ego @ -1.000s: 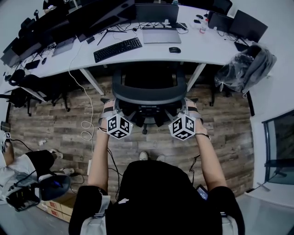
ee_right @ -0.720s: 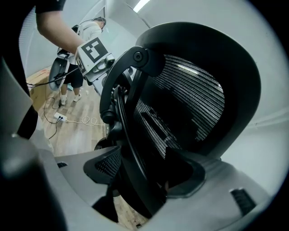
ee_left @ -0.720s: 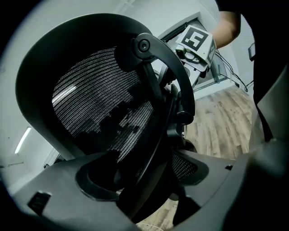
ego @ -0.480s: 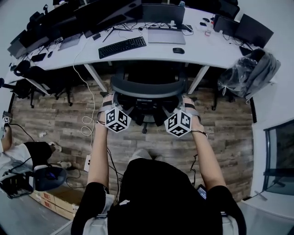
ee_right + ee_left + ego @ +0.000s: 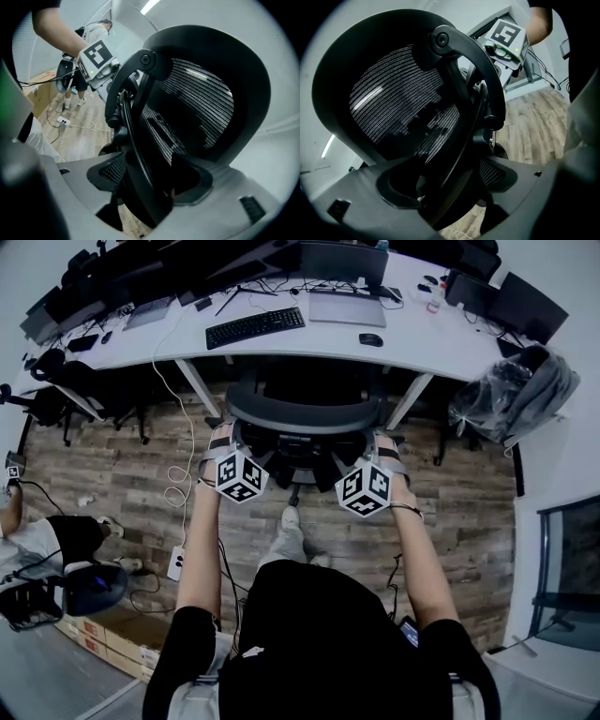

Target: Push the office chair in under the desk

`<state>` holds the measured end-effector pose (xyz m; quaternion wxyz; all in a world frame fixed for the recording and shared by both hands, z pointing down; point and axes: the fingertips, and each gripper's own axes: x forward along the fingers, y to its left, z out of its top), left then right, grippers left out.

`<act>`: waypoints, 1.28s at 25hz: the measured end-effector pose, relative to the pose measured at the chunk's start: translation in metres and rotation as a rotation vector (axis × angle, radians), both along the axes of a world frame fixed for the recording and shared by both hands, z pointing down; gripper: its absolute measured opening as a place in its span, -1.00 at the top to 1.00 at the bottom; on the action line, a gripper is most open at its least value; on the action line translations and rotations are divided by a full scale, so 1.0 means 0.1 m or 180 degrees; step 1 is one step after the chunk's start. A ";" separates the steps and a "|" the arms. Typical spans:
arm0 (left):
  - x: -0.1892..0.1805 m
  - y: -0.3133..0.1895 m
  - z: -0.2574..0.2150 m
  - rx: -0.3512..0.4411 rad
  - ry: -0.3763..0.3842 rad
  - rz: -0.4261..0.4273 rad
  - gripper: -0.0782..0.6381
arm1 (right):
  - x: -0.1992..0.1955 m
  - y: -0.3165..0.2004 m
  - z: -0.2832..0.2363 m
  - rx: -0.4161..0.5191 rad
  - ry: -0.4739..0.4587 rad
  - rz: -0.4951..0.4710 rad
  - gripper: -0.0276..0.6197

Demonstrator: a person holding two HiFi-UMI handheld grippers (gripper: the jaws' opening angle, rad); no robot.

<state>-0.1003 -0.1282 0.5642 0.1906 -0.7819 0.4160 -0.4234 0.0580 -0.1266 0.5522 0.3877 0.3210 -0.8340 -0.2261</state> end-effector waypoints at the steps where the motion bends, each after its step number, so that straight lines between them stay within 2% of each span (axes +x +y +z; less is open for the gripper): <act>1: 0.00 -0.02 -0.01 -0.0003 0.0000 0.0001 -0.31 | 0.00 -0.02 0.00 -0.0008 0.0003 0.0000 -0.05; 12: 0.05 -0.37 -0.01 0.0034 0.0042 0.0027 -0.31 | 0.04 -0.40 0.02 -0.0026 0.0045 0.0045 -0.05; 22: 0.10 -0.88 -0.03 -0.0017 0.0079 0.0028 -0.30 | 0.08 -0.95 0.03 -0.0070 0.0134 0.0063 -0.05; 32: 0.10 -1.33 -0.03 -0.0050 0.0124 0.0135 -0.29 | 0.03 -1.40 0.08 -0.0154 0.0274 0.0024 -0.05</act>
